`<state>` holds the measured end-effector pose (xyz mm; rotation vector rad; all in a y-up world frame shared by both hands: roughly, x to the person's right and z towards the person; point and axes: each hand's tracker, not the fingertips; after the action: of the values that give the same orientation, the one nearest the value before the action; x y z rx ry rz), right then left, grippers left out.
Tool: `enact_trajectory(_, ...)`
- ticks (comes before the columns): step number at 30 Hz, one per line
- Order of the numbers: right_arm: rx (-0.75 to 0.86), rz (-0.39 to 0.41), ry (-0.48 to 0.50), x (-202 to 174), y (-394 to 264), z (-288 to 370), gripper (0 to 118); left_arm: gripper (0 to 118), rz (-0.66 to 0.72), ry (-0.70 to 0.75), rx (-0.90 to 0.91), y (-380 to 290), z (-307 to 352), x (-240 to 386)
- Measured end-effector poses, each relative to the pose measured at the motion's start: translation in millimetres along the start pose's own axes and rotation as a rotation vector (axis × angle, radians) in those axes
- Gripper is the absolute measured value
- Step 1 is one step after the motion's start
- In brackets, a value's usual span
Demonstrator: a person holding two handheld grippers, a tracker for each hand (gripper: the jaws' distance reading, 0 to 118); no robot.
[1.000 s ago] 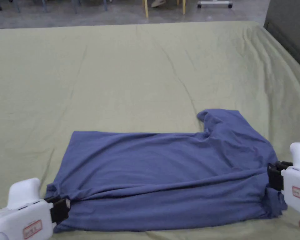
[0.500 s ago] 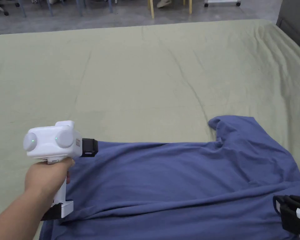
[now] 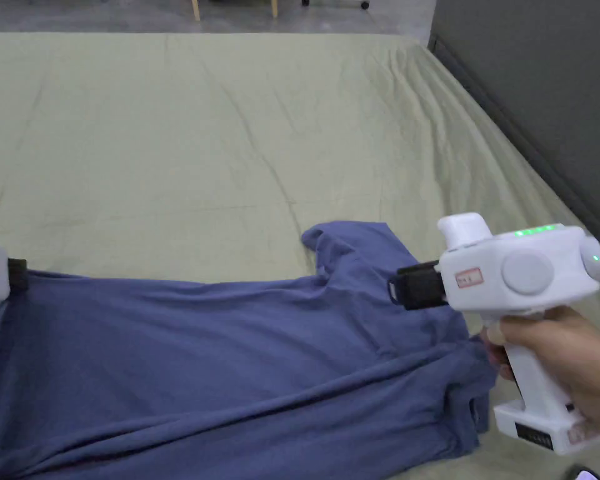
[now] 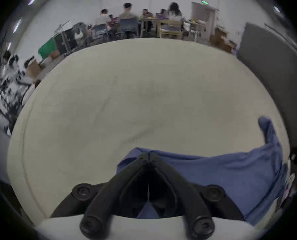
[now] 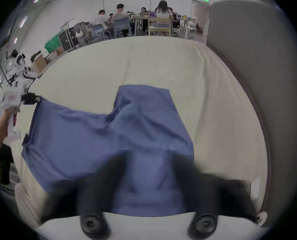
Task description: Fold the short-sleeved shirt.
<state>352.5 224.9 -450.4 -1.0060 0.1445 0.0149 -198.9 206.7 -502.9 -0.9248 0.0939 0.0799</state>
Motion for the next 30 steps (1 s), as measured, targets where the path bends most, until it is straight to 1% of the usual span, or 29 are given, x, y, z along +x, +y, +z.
enact_trajectory(1,-0.031,-0.011,-0.002,4.6,12.0,-15.8,116,0,0.03,-0.01,-0.005,1.2,-0.3,-10.1)
enact_trajectory(2,0.037,-0.032,-0.003,4.7,18.0,-33.1,114,0,0.05,-0.008,-0.016,0.8,-2.0,-18.8)
enact_trajectory(3,0.027,-0.031,-0.016,4.5,26.6,-52.9,116,0,0.045,-0.006,-0.032,0.4,6.8,-21.3)
enact_trajectory(5,-0.092,-0.022,-0.104,2.1,32.8,-90.6,117,0,0.049,0.001,-0.036,-3.0,5.9,-30.1)
enact_trajectory(6,-0.148,-0.014,-0.146,4.0,37.9,-63.1,117,0,0.058,-0.009,-0.039,-4.3,5.0,-33.5)
enact_trajectory(7,-0.17,-0.02,-0.195,2.6,34.9,-69.0,116,0,0.04,0.02,0.027,-1.2,6.3,-38.5)
enact_trajectory(8,-0.169,-0.041,-0.209,1.9,31.2,-73.2,111,0,0.057,0.009,0.02,-2.4,4.4,-40.2)
enact_trajectory(9,-0.177,-0.062,-0.193,4.6,29.0,-81.0,98,0,0.065,0.008,0.015,-2.4,2.1,-40.9)
enact_trajectory(10,-0.192,-0.08,-0.165,8.0,27.6,-87.1,77,0,0.069,0.008,0.012,-2.2,-0.3,-41.5)
enact_trajectory(11,-0.197,-0.097,-0.113,7.5,25.9,-83.9,74,0,0.108,-0.042,-0.061,-12.8,8.9,-32.1)
enact_trajectory(12,-0.178,-0.085,-0.143,4.1,25.7,-77.9,56,0,0.097,-0.04,-0.054,-13.0,8.0,-31.5)
enact_trajectory(13,-0.171,-0.058,-0.143,12.2,33.2,-86.6,3,0,0.08,-0.033,-0.055,-13.2,7.0,-30.6)
enact_trajectory(14,-0.145,-0.017,-0.13,15.9,38.4,-86.0,3,0,0.072,-0.029,-0.055,-13.0,7.1,-30.4)
enact_trajectory(15,-0.101,-0.004,-0.143,18.1,40.3,-75.5,3,0,0.072,-0.035,-0.051,-9.1,1.9,-39.4)
enact_trajectory(16,-0.059,-0.027,-0.093,20.3,42.6,-64.6,3,0,0.075,-0.038,-0.045,-8.3,3.4,-41.3)
enact_trajectory(17,-0.044,-0.043,-0.019,24.9,44.3,-52.8,3,0,0.079,-0.04,-0.04,-7.6,6.2,-43.3)
enact_trajectory(18,0.018,-0.019,-0.019,-0.9,29.6,-13.6,3,0,0.08,-0.047,-0.036,-7.8,10.0,-45.5)
enact_trajectory(19,0.032,-0.015,-0.029,-5.1,22.8,4.7,3,0,0.074,-0.055,-0.03,-16.0,26.6,-39.8)
enact_trajectory(20,0.033,0.009,-0.021,-10.1,14.1,23.5,3,0,0.063,-0.063,-0.022,-20.2,35.7,-42.3)
enact_trajectory(21,0.046,0.037,-0.027,-16.5,3.7,41.8,3,0,0.055,-0.07,-0.014,-26.8,46.8,-45.8)
enact_trajectory(22,0.023,0.068,-0.013,-6.2,10.1,50.1,3,0,0.045,-0.079,-0.011,-34.5,57.6,-50.0)
enact_trajectory(23,0.017,0.111,-0.015,-10.3,-1.0,65.4,3,0,0.016,-0.092,-0.005,-44.3,72.8,-54.2)
enact_trajectory(24,0.001,0.13,-0.021,-13.1,-12.0,77.0,3,0,-0.001,-0.095,0.0,-55.7,83.7,-59.2)
enact_trajectory(25,-0.005,0.114,-0.02,-14.7,-24.8,87.3,3,0,-0.006,-0.098,-0.003,-67.8,94.5,-64.7)
enact_trajectory(26,-0.022,0.096,0.005,-7.5,-30.9,92.4,3,0,-0.006,-0.111,-0.006,-81.6,107.8,-68.9)
enact_trajectory(28,-0.059,0.064,0.027,-9.7,-57.3,103.6,3,0,-0.005,-0.135,-0.012,-107.1,129.0,-74.3)
enact_trajectory(29,-0.079,0.061,0.03,-12.1,-72.0,105.6,3,0,-0.004,-0.139,-0.015,-121.0,135.4,-75.6)
enact_trajectory(30,-0.107,0.062,0.029,-6.1,-81.5,100.9,3,0,-0.013,-0.142,-0.03,-131.6,139.4,-75.7)
